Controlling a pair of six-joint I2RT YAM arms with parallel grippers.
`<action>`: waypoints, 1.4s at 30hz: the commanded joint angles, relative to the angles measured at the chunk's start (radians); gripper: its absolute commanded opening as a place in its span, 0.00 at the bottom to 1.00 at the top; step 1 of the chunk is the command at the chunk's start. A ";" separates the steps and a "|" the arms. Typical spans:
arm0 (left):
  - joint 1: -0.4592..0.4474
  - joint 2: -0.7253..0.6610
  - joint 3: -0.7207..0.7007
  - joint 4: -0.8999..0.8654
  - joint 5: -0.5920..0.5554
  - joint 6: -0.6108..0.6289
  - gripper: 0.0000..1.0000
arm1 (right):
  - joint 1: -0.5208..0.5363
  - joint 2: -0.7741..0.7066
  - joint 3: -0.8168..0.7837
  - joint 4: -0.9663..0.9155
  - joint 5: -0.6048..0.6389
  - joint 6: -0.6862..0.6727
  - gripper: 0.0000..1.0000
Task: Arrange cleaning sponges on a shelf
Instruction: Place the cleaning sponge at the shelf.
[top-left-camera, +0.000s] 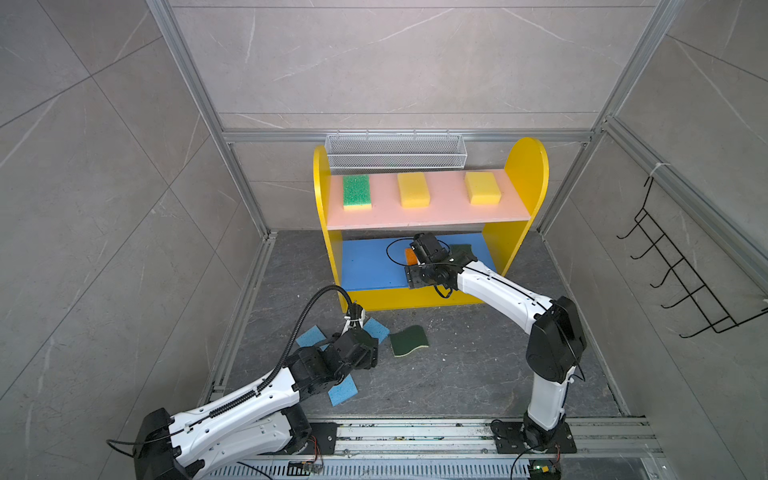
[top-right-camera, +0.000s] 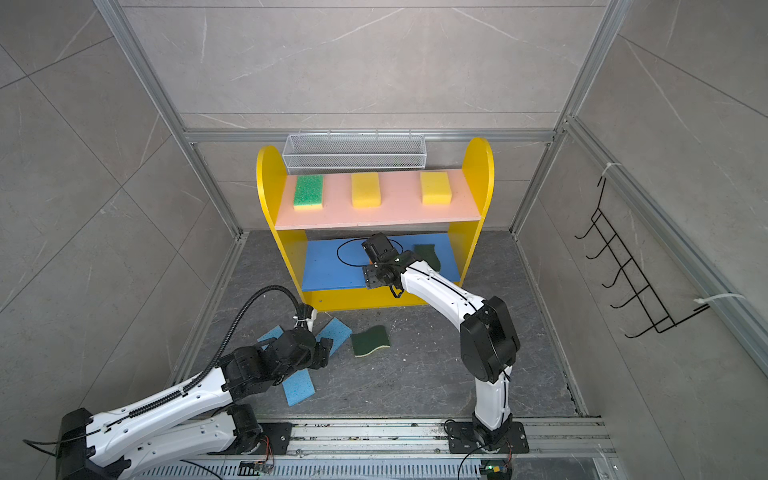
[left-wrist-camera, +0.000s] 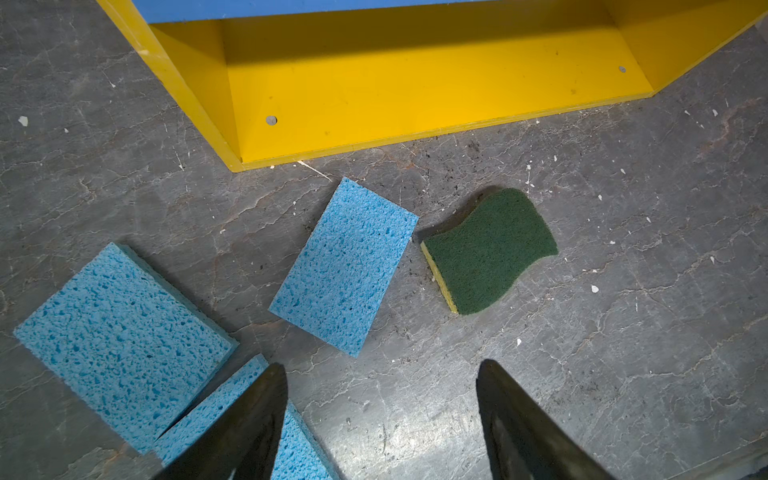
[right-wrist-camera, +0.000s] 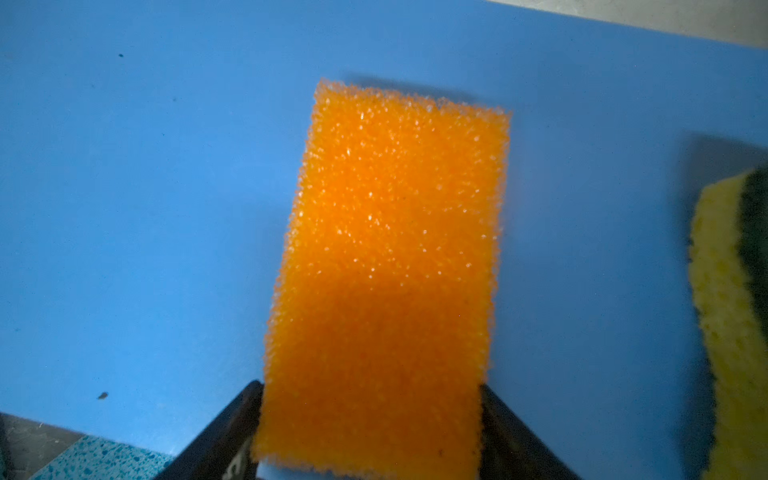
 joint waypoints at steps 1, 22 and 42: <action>0.003 -0.004 0.015 0.020 -0.023 -0.011 0.75 | -0.002 0.047 0.023 -0.023 0.007 -0.006 0.77; 0.001 0.030 0.042 0.011 -0.014 0.005 0.75 | 0.000 -0.052 -0.044 0.006 -0.019 0.004 0.99; -0.146 0.267 0.095 0.117 0.034 0.162 0.75 | 0.114 -0.426 -0.385 0.052 0.014 0.095 1.00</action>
